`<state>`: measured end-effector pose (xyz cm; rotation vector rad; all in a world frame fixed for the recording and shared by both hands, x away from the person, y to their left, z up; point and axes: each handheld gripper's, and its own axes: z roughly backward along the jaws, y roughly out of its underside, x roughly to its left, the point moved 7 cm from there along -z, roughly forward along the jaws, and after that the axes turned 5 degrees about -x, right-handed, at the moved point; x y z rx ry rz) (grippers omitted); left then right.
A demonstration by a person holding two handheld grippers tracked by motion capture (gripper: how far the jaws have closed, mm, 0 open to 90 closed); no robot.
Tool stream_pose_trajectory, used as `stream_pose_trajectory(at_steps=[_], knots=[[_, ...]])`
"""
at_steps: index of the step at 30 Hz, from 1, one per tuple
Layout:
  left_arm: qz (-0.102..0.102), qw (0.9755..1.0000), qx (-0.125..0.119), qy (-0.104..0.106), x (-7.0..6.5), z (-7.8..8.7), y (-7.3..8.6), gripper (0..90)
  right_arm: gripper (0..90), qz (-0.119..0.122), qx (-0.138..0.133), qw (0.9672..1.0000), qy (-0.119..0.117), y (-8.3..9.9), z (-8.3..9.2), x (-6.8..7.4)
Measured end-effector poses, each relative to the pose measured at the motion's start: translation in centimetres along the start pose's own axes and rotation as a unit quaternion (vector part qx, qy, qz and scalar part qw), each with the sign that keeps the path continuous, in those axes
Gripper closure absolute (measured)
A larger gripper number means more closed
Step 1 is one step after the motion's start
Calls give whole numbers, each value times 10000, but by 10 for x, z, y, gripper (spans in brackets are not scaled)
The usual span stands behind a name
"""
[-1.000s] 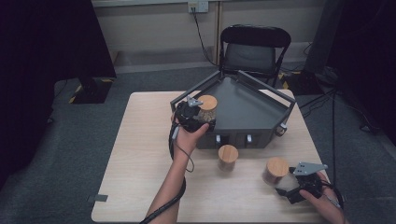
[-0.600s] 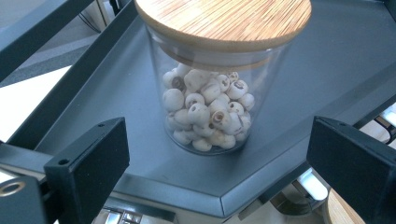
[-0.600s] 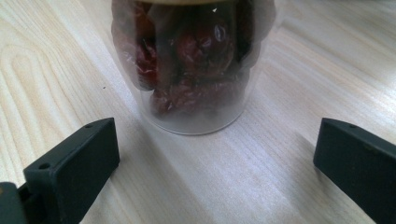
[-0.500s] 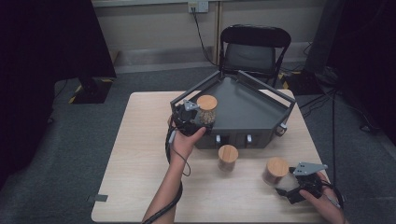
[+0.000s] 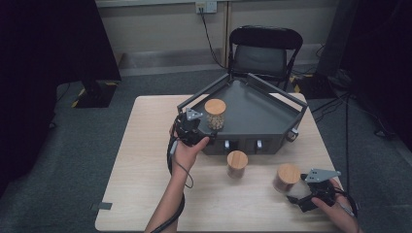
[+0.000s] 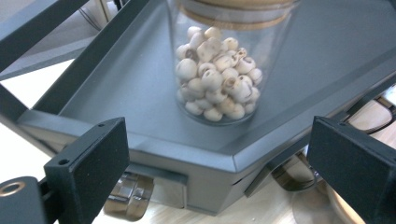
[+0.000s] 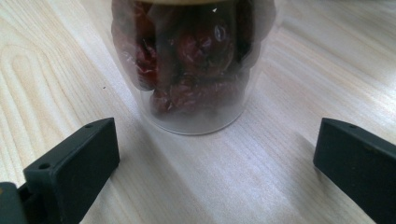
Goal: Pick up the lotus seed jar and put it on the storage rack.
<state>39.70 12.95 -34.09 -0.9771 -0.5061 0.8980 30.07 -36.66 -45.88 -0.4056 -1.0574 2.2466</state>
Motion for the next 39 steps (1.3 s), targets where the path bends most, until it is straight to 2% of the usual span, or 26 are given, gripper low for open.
stream_pose_trajectory(at_steps=[24,39], knots=[[43,10000,-70,43,0,9,13,56,0,-2,0,10000,-1,0,0,0],[-36,10000,-32,52,-2,15,24,56,0,-2,0,10000,-1,0,0,0]])
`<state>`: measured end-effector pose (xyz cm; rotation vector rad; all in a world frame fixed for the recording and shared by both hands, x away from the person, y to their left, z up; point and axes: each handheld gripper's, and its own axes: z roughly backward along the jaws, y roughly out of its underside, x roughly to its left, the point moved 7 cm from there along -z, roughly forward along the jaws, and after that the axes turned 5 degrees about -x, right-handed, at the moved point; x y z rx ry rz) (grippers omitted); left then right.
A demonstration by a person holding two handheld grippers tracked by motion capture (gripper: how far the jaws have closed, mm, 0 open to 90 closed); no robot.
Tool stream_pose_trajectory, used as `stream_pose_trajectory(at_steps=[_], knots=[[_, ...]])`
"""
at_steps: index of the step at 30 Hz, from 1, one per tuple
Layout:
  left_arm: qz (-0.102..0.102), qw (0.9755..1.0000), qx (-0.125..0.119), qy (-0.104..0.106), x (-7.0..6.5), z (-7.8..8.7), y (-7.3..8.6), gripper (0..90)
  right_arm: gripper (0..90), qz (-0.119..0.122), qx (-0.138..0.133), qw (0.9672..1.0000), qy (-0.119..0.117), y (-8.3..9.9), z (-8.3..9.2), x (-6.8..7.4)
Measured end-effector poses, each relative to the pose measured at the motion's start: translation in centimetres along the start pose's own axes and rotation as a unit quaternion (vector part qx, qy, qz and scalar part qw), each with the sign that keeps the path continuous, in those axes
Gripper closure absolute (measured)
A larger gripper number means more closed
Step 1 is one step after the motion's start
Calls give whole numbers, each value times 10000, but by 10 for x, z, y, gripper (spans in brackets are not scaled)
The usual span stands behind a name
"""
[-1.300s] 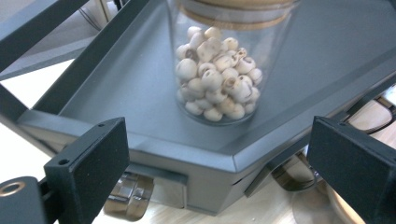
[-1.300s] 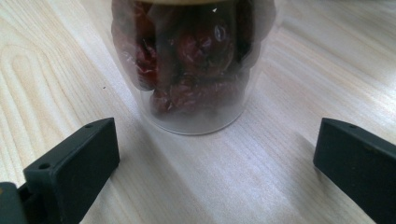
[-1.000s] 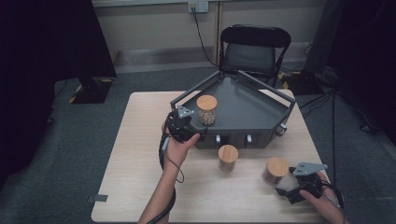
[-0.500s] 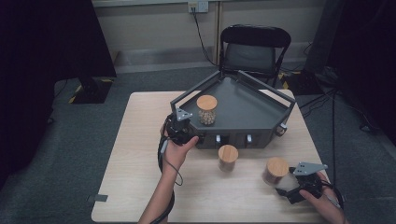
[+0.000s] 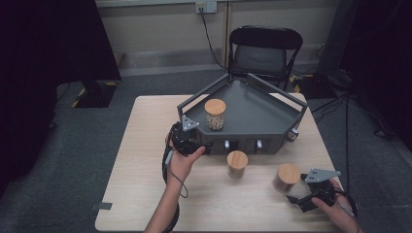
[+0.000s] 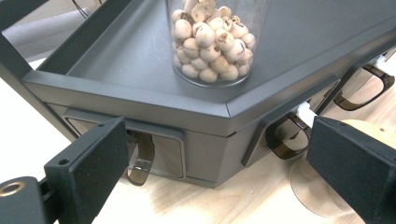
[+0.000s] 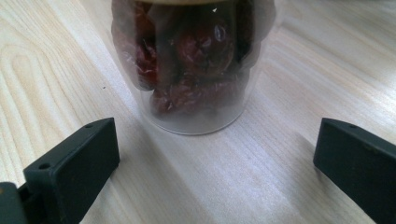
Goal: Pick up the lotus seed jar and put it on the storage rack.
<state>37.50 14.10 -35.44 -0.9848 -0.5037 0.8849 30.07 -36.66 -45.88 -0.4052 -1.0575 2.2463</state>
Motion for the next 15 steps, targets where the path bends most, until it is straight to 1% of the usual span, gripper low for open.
stream_pose_trajectory(at_steps=[5,9,15], knots=[[29,10000,12,-3,1,0,4,56,0,0,0,10000,1,0,0,0],[-17,10000,43,-60,0,0,6,56,0,2,1,10000,1,0,0,0],[-14,10000,70,-45,1,0,10,56,0,1,1,10000,2,0,0,0]])
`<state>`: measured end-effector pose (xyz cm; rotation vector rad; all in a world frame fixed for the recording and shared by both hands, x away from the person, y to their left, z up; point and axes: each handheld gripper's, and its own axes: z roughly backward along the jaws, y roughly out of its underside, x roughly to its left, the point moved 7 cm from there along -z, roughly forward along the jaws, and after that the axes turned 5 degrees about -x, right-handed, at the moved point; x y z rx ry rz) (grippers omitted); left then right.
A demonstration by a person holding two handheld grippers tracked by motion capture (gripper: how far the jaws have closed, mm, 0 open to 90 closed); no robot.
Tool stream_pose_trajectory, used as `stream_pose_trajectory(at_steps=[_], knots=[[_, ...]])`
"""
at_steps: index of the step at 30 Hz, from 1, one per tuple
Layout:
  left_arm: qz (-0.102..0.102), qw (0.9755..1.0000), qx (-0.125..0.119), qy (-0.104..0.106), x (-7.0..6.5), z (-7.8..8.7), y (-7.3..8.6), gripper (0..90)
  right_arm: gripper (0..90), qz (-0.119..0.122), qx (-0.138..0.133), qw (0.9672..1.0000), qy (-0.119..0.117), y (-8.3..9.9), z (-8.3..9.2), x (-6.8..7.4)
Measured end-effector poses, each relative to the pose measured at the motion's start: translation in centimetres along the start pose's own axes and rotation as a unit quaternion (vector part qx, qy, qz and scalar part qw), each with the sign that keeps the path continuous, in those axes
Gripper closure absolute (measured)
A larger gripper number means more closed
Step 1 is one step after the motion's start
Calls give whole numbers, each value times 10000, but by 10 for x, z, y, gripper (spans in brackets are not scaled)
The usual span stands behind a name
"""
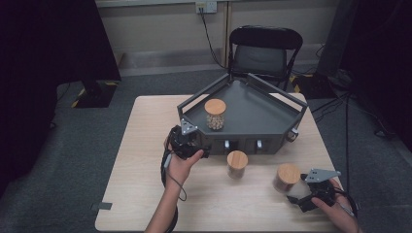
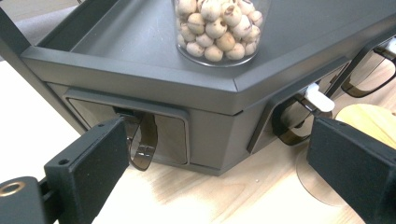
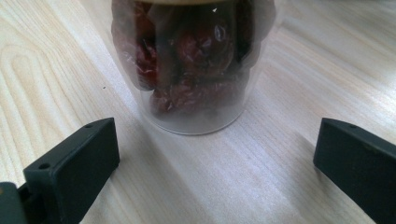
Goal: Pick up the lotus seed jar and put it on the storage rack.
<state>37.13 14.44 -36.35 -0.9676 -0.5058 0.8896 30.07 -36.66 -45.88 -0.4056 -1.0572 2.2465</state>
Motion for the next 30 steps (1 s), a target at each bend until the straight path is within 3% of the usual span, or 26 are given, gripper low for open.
stream_pose_trajectory(at_steps=[30], knots=[[25,9998,103,187,-2,-5,27,56,0,1,0,10000,0,0,0,0]])
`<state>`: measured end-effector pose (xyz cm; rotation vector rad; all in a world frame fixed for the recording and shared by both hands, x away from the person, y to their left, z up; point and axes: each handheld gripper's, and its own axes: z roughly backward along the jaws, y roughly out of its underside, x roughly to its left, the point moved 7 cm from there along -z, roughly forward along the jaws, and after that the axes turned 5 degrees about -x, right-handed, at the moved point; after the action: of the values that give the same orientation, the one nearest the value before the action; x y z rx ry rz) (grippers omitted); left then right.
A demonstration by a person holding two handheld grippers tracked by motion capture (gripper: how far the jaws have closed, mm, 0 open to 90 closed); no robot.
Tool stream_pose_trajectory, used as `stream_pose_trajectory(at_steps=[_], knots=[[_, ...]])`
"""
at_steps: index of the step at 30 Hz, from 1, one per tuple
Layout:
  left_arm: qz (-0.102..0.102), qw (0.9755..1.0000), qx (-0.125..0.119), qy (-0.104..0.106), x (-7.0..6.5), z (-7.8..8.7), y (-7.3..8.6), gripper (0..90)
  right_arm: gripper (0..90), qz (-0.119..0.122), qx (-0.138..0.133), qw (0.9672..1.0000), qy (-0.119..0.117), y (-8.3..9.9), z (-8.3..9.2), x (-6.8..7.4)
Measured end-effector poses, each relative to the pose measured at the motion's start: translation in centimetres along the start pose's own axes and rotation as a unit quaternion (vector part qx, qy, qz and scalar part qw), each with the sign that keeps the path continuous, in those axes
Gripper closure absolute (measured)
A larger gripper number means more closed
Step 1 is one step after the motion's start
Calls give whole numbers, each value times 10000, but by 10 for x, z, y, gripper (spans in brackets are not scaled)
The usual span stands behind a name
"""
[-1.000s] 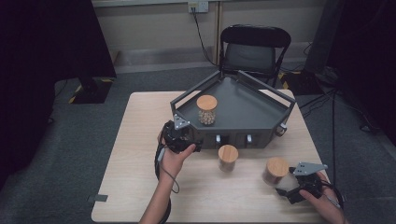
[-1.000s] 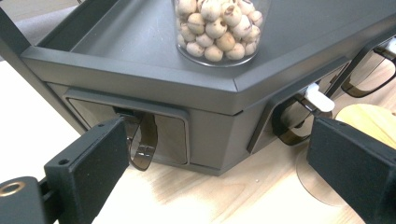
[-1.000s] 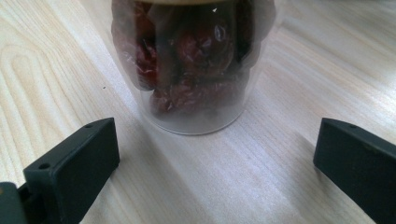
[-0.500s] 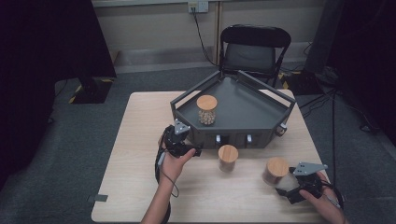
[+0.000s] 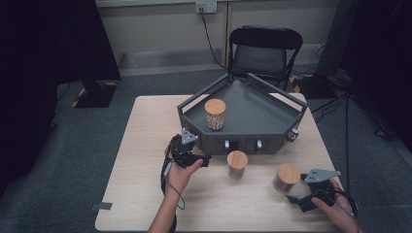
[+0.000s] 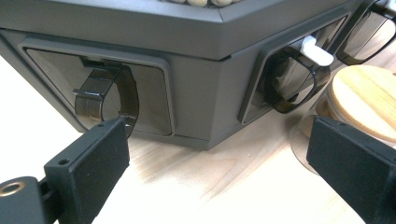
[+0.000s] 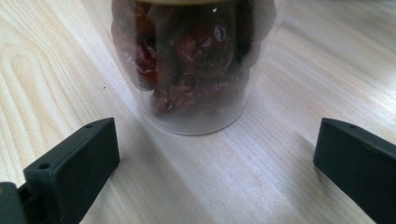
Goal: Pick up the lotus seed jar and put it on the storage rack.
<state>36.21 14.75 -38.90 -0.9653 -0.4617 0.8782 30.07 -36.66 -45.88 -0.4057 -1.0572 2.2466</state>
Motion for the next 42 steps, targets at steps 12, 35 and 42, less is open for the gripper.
stream_pose_trajectory(at_steps=[12,35,42], knots=[[67,10000,15,57,0,-2,11,56,0,-2,0,10000,-1,0,0,0],[91,9999,61,75,-3,-6,29,57,0,0,0,10000,0,0,0,0],[104,9999,74,98,-4,-7,33,57,0,-1,-1,10000,-1,0,0,0]])
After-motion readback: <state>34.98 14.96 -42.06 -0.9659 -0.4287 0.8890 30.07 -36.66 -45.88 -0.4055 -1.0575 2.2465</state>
